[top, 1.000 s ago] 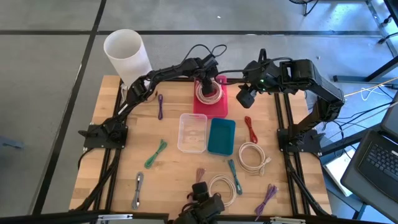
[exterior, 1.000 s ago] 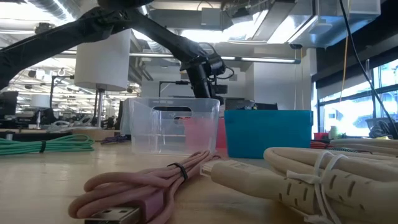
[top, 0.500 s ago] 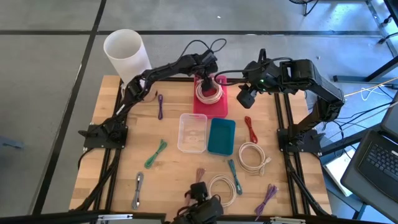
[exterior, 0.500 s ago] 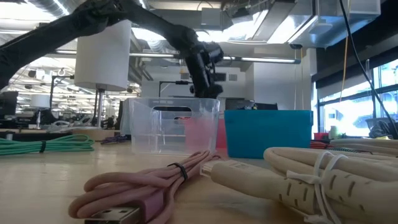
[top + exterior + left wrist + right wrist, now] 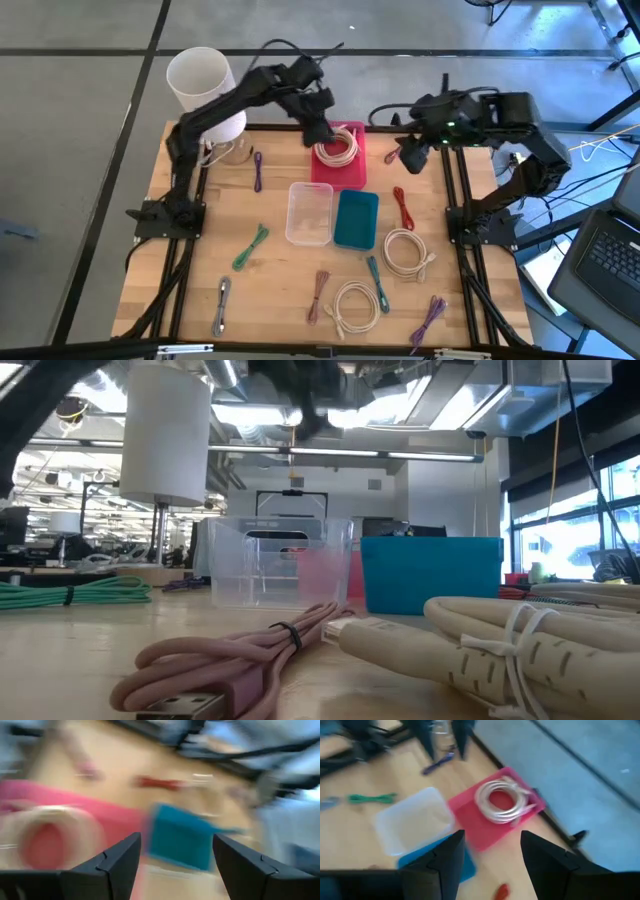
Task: Pick & Place USB Port
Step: Put the light brown HDMI cable into the pink bin
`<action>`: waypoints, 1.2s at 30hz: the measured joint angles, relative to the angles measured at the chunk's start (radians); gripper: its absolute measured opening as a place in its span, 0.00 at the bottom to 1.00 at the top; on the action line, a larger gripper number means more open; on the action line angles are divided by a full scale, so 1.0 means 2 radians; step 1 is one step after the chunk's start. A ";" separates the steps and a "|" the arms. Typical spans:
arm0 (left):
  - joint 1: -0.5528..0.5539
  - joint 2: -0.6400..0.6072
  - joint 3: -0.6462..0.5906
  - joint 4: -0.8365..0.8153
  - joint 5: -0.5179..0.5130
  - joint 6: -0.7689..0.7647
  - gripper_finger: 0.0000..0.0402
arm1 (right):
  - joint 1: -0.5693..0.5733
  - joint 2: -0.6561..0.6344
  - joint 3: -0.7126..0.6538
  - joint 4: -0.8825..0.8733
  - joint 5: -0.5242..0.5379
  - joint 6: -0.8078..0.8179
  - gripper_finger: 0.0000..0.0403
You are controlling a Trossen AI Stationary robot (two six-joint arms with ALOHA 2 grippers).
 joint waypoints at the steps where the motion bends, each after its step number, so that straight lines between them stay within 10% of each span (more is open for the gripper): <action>1: -0.012 -0.014 0.000 -0.014 0.023 0.001 0.60 | 0.000 -0.007 0.000 0.000 -0.014 0.008 0.49; 9: -0.171 -0.112 0.000 -0.079 -0.003 0.000 0.58 | 0.043 -0.052 0.000 0.000 -0.124 0.060 0.49; 19: -0.369 -0.188 -0.017 -0.058 -0.359 -0.123 0.51 | 0.230 -0.058 -0.018 0.001 -0.060 0.185 0.49; 25: -0.458 -0.291 -0.157 -0.059 -0.567 -0.263 0.44 | 0.334 -0.067 -0.132 0.000 -0.029 0.273 0.49; 36: -0.594 -0.534 -0.483 -0.042 -0.713 -0.594 0.37 | 0.471 -0.150 -0.317 0.000 0.020 0.555 0.49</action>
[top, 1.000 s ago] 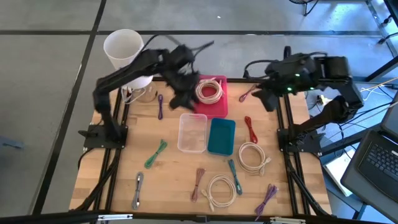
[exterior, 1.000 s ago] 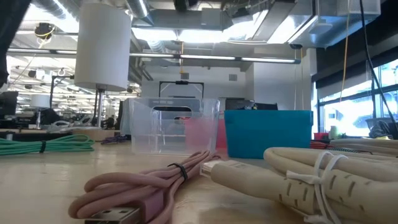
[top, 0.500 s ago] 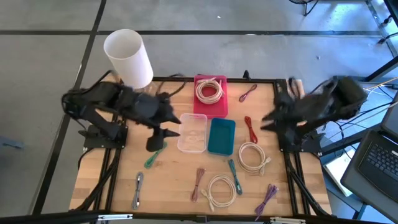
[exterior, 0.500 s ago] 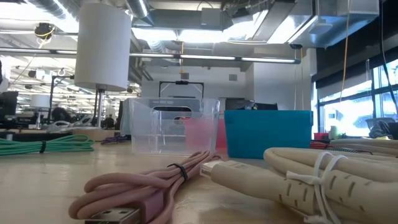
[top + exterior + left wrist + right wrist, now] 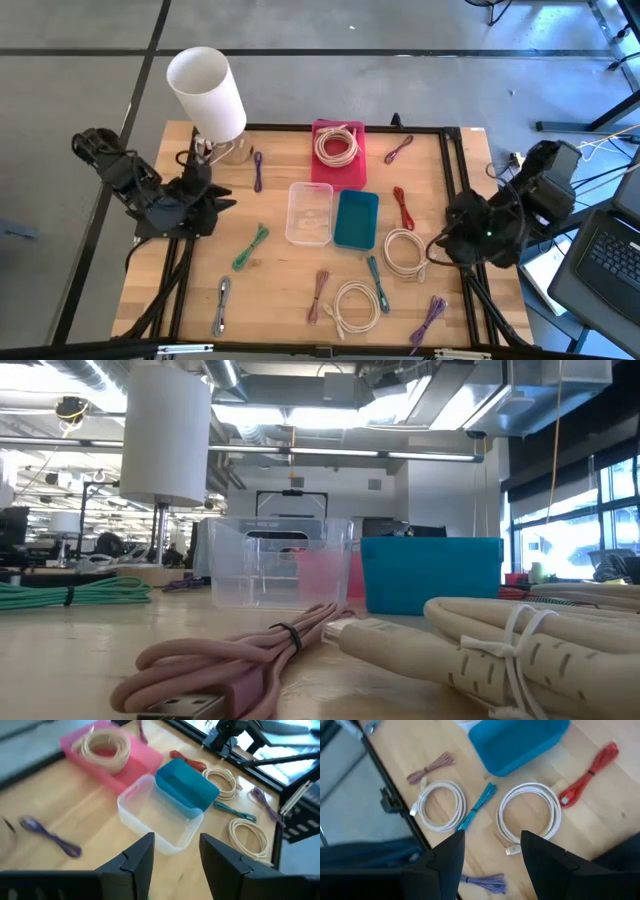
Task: Pick & Place USB Port
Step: Put the light brown HDMI cable into the pink bin
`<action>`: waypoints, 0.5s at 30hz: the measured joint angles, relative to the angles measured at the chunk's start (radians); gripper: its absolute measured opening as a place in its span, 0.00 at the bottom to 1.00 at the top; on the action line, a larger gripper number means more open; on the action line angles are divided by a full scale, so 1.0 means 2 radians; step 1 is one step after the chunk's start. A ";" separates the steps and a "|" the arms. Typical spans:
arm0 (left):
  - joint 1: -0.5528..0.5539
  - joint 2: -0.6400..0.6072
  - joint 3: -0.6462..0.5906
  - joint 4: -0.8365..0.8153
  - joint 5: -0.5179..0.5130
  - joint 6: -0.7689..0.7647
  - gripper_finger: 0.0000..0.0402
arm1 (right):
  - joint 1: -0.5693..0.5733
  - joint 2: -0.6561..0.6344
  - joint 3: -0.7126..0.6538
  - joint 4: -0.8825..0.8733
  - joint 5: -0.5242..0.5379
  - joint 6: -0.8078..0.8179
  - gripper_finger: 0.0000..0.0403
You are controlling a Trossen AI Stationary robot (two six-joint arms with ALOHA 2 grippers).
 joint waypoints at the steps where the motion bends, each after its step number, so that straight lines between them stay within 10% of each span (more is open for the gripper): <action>1: -0.009 -0.015 -0.026 0.008 -0.005 -0.019 0.37 | 0.011 -0.007 -0.013 0.000 0.010 0.024 0.49; 15: -0.036 -0.060 -0.195 0.161 -0.063 -0.031 0.36 | 0.035 -0.024 -0.231 0.082 -0.052 0.194 0.49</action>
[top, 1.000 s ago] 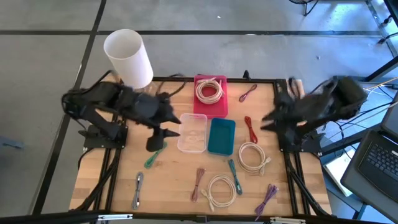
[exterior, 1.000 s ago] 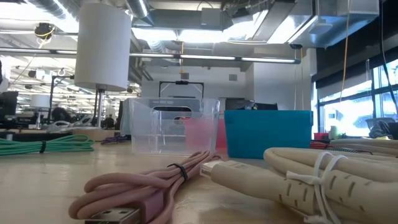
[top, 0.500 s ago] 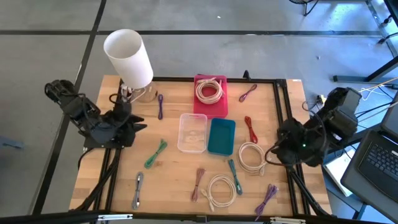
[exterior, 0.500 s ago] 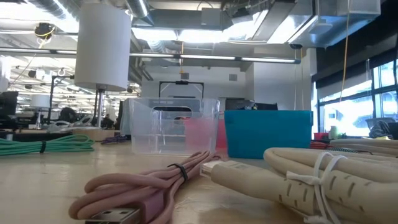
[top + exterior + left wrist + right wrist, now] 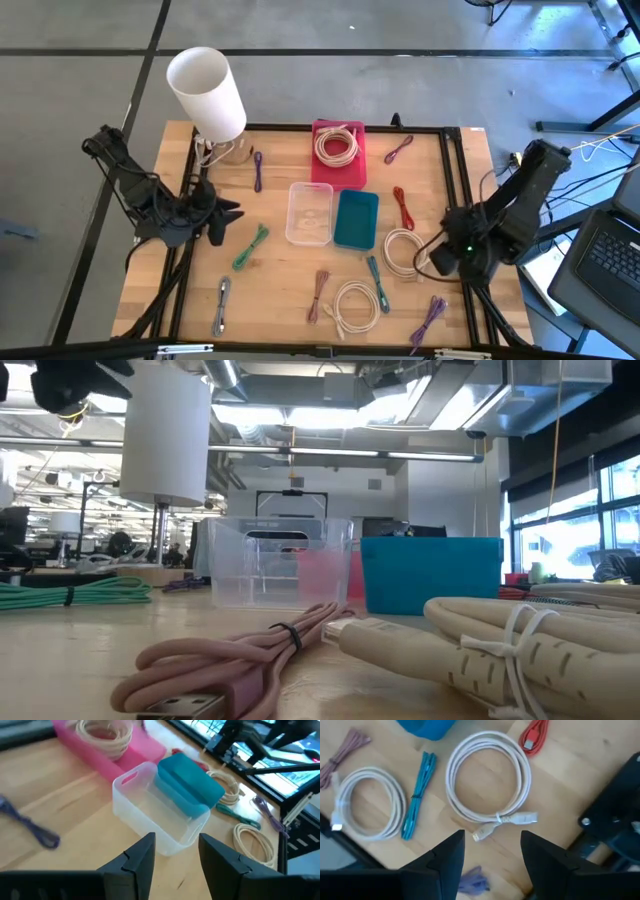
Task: Pick & Place USB Port
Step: Put the light brown HDMI cable into the pink bin
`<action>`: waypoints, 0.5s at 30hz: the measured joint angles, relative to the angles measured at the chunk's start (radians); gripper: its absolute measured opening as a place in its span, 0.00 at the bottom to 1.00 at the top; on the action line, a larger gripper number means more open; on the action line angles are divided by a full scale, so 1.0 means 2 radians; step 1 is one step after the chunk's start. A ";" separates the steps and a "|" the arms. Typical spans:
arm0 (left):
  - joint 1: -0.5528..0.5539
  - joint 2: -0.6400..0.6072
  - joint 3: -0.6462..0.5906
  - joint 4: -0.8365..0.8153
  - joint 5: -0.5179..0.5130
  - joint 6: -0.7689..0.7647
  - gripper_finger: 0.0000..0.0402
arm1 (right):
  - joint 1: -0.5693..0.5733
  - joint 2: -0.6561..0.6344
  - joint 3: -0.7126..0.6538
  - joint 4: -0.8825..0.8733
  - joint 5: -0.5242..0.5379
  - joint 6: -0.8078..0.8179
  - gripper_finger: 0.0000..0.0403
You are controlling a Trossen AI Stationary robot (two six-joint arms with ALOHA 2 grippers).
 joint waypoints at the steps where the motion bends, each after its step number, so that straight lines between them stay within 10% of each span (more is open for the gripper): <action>1: 0.000 0.000 0.000 0.008 -0.005 0.015 0.36 | -0.001 0.000 -0.013 0.011 0.000 0.010 0.49; 15: 0.000 0.000 0.000 0.143 -0.100 0.280 0.36 | -0.083 0.002 -0.170 0.169 -0.035 0.010 0.49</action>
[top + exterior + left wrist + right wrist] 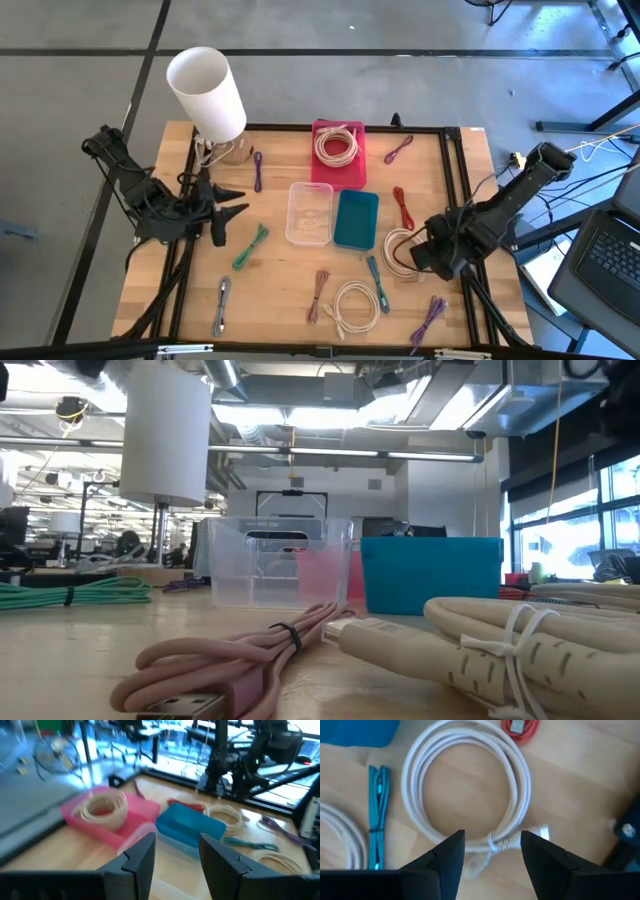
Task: Pick & Place USB Port
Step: Put the light brown HDMI cable into the pink bin
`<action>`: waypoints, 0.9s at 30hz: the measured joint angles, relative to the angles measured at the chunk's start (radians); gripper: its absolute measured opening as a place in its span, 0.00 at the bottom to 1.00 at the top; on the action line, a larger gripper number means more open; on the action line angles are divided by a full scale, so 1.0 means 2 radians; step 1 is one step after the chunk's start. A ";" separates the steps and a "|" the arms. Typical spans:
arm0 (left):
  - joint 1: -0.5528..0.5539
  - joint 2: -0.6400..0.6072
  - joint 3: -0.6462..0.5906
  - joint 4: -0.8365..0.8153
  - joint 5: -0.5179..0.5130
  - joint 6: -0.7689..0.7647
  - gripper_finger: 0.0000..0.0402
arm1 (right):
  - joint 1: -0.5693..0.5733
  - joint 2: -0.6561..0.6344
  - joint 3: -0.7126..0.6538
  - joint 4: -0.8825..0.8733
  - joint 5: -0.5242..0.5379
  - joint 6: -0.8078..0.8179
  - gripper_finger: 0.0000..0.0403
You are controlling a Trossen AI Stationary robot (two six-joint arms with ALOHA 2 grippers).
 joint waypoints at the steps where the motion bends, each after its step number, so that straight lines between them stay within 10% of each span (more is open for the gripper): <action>1: 0.000 0.000 0.000 0.007 -0.008 0.014 0.36 | -0.007 0.000 -0.007 0.009 0.000 -0.010 0.49; 19: 0.000 0.000 0.000 0.073 -0.053 0.101 0.36 | -0.047 0.001 -0.148 0.171 -0.009 -0.046 0.47; 27: 0.000 0.000 0.000 0.073 -0.068 0.101 0.36 | -0.047 0.000 -0.161 0.177 -0.009 -0.046 0.20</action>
